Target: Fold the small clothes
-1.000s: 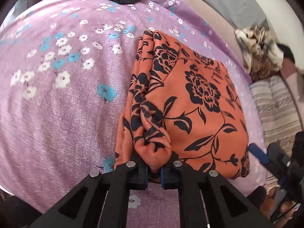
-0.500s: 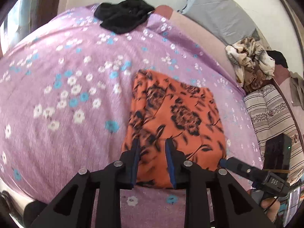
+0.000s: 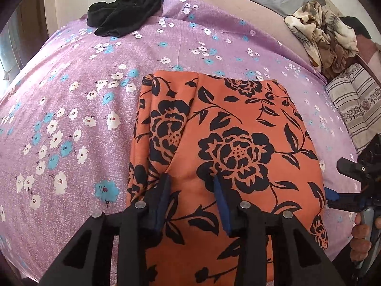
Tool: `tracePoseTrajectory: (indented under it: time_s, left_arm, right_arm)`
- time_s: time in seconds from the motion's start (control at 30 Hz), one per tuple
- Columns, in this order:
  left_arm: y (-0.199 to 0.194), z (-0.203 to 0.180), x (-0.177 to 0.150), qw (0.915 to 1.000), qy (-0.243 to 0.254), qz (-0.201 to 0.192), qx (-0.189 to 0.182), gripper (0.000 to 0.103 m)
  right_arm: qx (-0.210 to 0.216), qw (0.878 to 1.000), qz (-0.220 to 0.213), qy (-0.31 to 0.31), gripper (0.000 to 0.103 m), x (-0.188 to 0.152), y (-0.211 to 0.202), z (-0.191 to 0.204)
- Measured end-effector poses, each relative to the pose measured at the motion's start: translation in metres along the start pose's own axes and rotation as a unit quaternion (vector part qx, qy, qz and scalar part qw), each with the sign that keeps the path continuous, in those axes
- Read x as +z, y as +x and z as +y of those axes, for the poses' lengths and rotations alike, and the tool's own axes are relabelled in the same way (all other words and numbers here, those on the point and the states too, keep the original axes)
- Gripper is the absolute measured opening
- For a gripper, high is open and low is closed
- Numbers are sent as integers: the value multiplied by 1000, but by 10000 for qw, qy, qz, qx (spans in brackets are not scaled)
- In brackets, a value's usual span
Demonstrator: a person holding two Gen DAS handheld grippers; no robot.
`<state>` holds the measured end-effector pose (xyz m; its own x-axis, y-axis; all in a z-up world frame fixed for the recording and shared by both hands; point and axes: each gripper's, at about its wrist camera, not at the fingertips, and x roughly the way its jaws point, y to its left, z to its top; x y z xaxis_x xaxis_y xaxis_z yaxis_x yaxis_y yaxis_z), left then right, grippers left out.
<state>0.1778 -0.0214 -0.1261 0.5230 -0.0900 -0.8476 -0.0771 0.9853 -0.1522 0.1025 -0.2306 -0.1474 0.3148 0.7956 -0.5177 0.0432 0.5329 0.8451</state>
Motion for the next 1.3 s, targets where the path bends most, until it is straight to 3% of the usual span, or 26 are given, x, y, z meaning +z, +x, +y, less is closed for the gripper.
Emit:
tracePoseTrajectory:
  time_s: [0.07, 0.1, 0.13, 0.17, 0.27, 0.33, 0.37, 0.4, 0.43, 0.47, 0.53, 0.6, 0.67, 0.7, 0.77, 0.87, 0.93, 0.97, 1.03, 1.13, 1.17, 1.3]
  left_arm:
    - [0, -2, -1, 10000, 15, -19, 11, 39]
    - [0, -2, -1, 10000, 38, -30, 29, 39]
    - [1, -3, -1, 10000, 30, -37, 50, 39]
    - [1, -2, -2, 10000, 6, -37, 32, 39]
    - [0, -5, -3, 10000, 4, -63, -9, 39]
    - [1, -5, -4, 10000, -1, -79, 11, 39]
    - [1, -6, -5, 10000, 4, -89, 32, 39]
    - [0, -6, -5, 9999, 1, -102, 29, 39]
    - [-1, -5, -5, 9999, -17, -109, 4, 39]
    - [-1, -4, -6, 9999, -30, -111, -23, 39]
    - [-1, -4, -6, 9999, -35, -122, -37, 39]
    - [-1, -4, -7, 9999, -25, -147, -24, 39]
    - [-1, -4, -9, 9998, -6, -177, -31, 39]
    - [-2, -3, -10, 9998, -15, -184, -47, 39]
    - [-3, -1, -10, 9998, -62, -190, -99, 39]
    - [-3, 0, -10, 9998, -68, -187, -102, 39]
    - [-2, -3, -11, 9998, 0, -215, -44, 39]
    - [-3, -4, -12, 9997, 40, -240, -16, 40]
    - [-3, -3, -12, 9997, 1, -256, -60, 39]
    - [-2, -3, -12, 9996, -19, -271, -31, 39]
    - [-2, -4, -13, 9996, -11, -280, -12, 40]
    - [-3, -4, -14, 9995, -39, -304, -59, 39]
  right_arm:
    - [73, 9998, 172, 92, 86, 6, 16, -2]
    - [63, 9998, 174, 100, 77, 8, 23, 0]
    - [90, 9997, 205, 22, 60, 9, 28, 4]
    - [-162, 9991, 336, -194, 35, 9, 36, 12]
    - [-979, 9915, 223, -830, 29, 0, 36, 40]
    - [-1598, 9745, -38, -1575, 29, -12, 33, 59]
    - [-1728, 9689, -58, -1768, 33, -16, 39, 58]
    - [-1646, 9719, -31, -1685, 40, -16, 42, 50]
    - [-1363, 9821, -32, -1300, 46, -13, 37, 39]
    - [-1007, 9918, 16, -786, 64, -10, 29, 27]
    - [-296, 9991, -80, -294, 69, -11, 12, 18]
    - [-22, 9997, -80, -246, 75, -20, 2, 17]
    - [-184, 9989, 363, -228, 70, -32, 19, 9]
    - [-330, 9969, 635, -318, 40, -38, 33, 6]
    - [-474, 9958, 588, -525, 32, -47, 37, 14]
    - [-907, 9884, 318, -1175, 30, -55, 27, 47]
    - [-1438, 9760, 581, -1531, 37, -57, 43, 43]
    - [-1389, 9775, 772, -1389, 42, -56, 48, 32]
    - [-832, 9898, 696, -919, 64, -48, 33, 23]
    - [-428, 9952, 10, -875, 69, -27, 0, 30]
    - [-319, 9959, -136, -840, 75, -16, -5, 32]
    - [-138, 9998, -23, -145, 75, 38, 28, 12]
